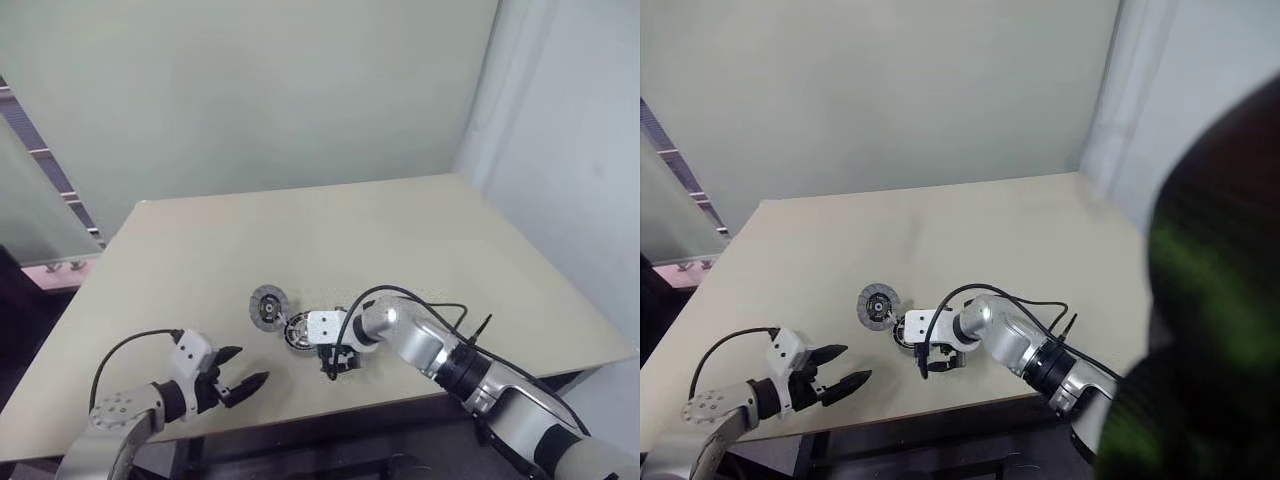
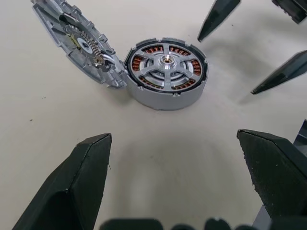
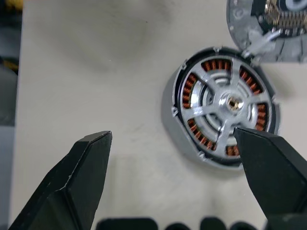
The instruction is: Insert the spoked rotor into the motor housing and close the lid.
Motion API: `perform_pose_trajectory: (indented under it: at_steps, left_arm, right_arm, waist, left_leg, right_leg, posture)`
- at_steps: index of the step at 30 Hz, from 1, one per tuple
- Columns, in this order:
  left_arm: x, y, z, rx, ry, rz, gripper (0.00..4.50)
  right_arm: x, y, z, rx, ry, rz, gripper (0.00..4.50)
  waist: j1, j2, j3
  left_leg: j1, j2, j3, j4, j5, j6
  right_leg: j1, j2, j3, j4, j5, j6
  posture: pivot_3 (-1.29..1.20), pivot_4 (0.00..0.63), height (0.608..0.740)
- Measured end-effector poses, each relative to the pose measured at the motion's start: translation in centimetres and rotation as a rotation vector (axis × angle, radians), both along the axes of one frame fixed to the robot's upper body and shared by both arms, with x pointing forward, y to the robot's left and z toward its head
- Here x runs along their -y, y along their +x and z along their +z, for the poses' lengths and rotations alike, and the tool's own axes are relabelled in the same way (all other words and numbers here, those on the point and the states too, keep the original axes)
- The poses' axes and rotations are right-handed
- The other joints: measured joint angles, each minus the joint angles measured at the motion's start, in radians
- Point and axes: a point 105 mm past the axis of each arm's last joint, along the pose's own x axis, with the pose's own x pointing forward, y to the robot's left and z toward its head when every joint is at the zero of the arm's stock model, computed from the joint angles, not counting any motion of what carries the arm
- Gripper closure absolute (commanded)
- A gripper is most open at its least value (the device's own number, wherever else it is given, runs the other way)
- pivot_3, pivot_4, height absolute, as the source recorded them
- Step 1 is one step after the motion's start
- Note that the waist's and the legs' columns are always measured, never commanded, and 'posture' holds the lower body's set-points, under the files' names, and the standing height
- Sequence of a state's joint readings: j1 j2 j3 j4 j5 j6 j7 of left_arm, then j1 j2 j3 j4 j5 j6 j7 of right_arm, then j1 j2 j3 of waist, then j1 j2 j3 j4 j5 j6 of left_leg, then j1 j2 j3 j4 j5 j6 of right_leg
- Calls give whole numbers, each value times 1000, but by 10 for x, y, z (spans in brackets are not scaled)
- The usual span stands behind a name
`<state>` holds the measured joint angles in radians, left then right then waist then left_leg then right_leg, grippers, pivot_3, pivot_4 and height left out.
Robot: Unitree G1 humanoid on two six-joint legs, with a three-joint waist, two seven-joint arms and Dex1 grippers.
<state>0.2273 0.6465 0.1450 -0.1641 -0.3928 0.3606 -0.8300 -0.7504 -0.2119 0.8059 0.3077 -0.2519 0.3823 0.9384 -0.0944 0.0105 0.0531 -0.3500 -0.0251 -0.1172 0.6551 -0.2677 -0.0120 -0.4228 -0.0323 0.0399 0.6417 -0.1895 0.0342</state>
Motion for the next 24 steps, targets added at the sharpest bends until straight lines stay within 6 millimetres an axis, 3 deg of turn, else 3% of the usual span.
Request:
perform_pose_trajectory:
  at_steps: [13, 16, 24]
  left_arm:
    - [3, 6, 9, 26, 6, -7, 0]
    - [4, 6, 10, 31, 3, -7, 0]
    - [5, 4, 9, 28, -1, -8, 0]
  right_arm:
    - [-6, 6, -22, 59, -96, 40, 68]
    - [-8, 6, -24, 67, -95, 44, 663]
    - [-6, 12, -24, 98, -69, 4, 3492]
  waist:
    - [0, 0, 0]
    - [-1, 0, 0]
    - [-1, 0, 0]
  left_leg:
    - [0, 0, 0, -1, 0, 0]
    - [0, 0, 0, -1, 0, 0]
    - [3, 0, 0, -1, 0, 0]
  right_leg:
    - [0, 0, 0, 0, 0, 0]
    - [0, 0, 0, 0, 0, 0]
    - [2, 0, 0, 0, 0, 0]
  posture:
    - [0, 0, 740]
    - [0, 0, 740]
    - [0, 0, 740]
